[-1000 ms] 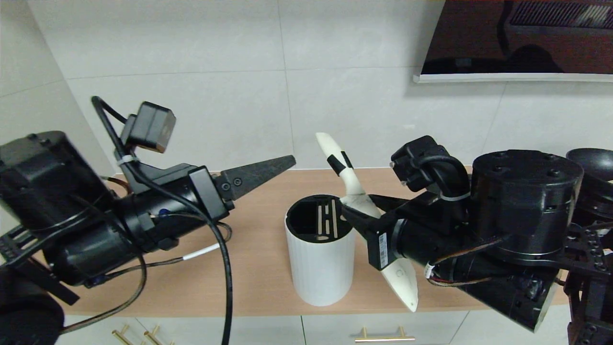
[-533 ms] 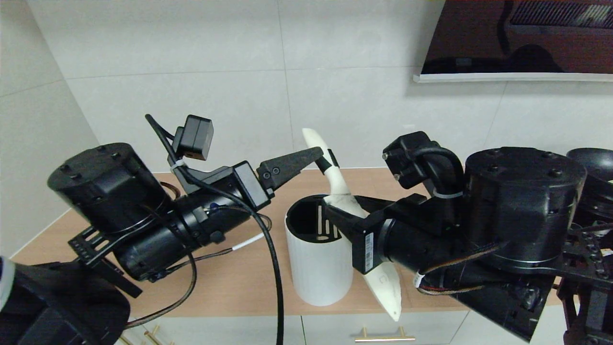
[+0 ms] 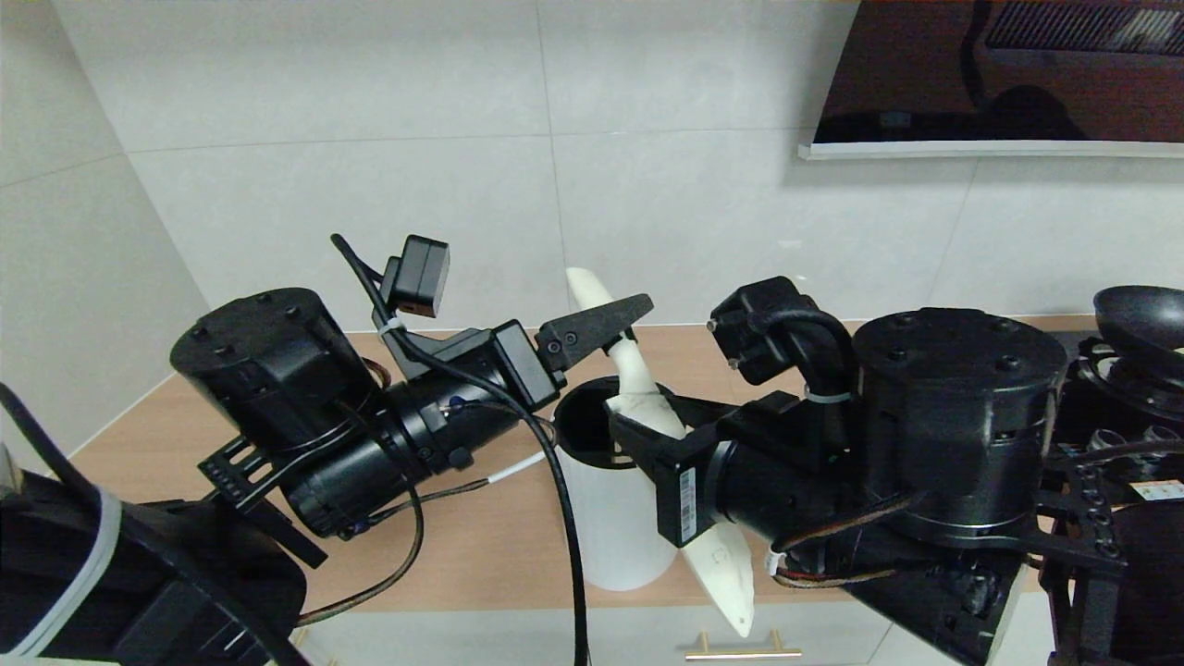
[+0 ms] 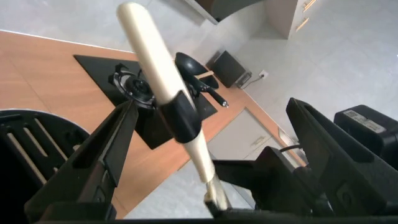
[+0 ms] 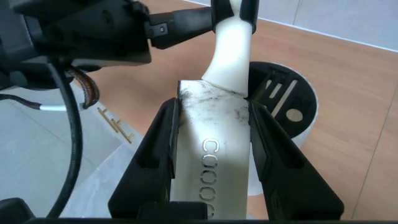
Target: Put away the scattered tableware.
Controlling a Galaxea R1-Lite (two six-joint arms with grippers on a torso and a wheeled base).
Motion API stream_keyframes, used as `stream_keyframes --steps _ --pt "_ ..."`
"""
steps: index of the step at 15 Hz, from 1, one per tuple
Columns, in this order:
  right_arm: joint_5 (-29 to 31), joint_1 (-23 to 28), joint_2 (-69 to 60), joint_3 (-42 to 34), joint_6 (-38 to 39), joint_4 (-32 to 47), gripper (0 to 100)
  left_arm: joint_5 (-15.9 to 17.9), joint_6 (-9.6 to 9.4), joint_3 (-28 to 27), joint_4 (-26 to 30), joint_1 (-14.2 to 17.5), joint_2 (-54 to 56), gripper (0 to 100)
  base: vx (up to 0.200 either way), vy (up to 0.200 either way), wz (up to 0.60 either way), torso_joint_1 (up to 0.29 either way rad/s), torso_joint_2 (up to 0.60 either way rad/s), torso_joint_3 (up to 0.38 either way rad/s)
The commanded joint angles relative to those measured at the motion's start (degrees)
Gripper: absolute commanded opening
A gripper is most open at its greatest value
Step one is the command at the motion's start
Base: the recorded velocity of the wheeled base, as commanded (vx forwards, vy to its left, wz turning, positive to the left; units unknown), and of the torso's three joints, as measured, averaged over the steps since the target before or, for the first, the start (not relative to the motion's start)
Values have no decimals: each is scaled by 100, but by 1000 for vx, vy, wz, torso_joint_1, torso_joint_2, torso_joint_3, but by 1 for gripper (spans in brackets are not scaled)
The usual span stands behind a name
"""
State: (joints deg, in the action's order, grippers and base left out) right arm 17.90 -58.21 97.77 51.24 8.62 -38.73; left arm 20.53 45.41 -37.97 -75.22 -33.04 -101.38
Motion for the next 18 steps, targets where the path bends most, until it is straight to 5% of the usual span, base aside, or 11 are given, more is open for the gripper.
stream_keyframes --steps 1,9,10,18 --pt "-5 -50 23 0 17 -3 0 -5 3 -43 -2 -1 -58 100 0 0 0 0 0 0" --pt "-5 -85 14 -8 17 -3 0 -49 3 -96 -2 -10 -181 100 0 0 0 0 0 0" --pt "3 -85 14 -8 17 -3 0 -49 3 -96 -2 -10 -181 0 0 0 0 0 0 0" --pt "3 -138 -21 -8 26 -12 0 -40 3 -105 -2 -10 -216 0 0 0 0 0 0 0"
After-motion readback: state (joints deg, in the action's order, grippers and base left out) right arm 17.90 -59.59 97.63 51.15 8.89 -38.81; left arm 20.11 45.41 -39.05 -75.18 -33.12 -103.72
